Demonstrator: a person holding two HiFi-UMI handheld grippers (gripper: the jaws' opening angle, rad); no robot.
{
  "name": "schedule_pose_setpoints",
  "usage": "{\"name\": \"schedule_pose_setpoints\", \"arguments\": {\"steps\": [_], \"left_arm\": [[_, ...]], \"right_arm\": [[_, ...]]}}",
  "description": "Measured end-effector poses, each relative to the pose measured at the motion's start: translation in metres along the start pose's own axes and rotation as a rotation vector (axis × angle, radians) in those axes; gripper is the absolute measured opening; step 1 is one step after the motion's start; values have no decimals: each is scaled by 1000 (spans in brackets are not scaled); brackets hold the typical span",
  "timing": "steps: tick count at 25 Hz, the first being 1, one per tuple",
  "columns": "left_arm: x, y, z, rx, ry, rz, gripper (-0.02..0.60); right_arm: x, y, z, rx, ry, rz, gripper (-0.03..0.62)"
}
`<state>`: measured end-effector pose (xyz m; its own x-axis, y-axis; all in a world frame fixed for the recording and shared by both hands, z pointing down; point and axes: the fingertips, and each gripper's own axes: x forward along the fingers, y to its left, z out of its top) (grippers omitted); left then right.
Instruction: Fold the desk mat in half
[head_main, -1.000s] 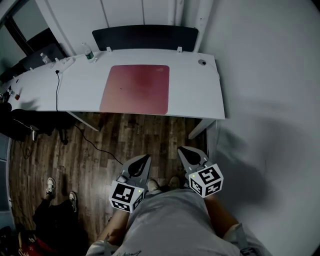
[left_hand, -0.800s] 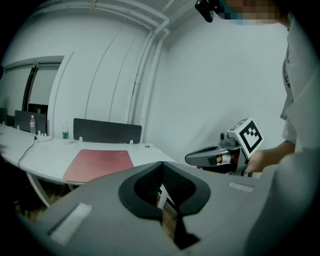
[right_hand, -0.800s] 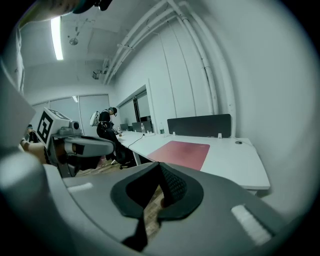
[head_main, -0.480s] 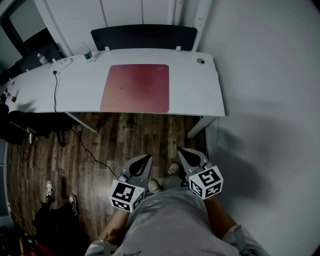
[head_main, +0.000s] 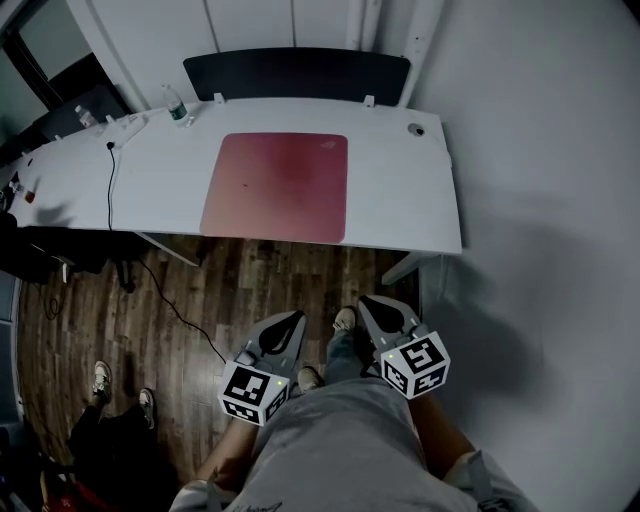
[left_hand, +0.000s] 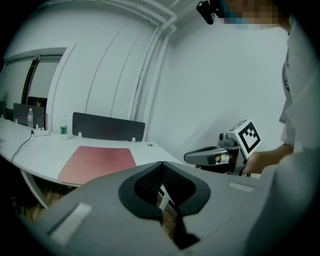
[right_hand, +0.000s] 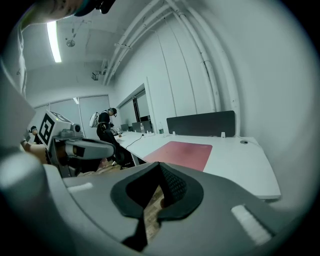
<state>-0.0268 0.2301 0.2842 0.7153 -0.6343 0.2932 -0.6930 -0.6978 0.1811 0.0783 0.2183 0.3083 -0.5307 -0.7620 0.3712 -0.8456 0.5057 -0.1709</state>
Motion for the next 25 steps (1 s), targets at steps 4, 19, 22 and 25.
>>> {"name": "schedule_pose_setpoints", "arguments": {"steps": [4, 19, 22, 25], "left_arm": [[38, 20, 18, -2, 3, 6, 20], [162, 62, 73, 25, 12, 33, 20], [174, 67, 75, 25, 27, 48, 20], [184, 74, 74, 35, 36, 57, 20]], "right_arm": [[28, -37, 21, -13, 7, 19, 6], [87, -159, 70, -14, 16, 58, 6], [93, -174, 73, -10, 22, 68, 6], [99, -185, 72, -3, 29, 69, 6]]}}
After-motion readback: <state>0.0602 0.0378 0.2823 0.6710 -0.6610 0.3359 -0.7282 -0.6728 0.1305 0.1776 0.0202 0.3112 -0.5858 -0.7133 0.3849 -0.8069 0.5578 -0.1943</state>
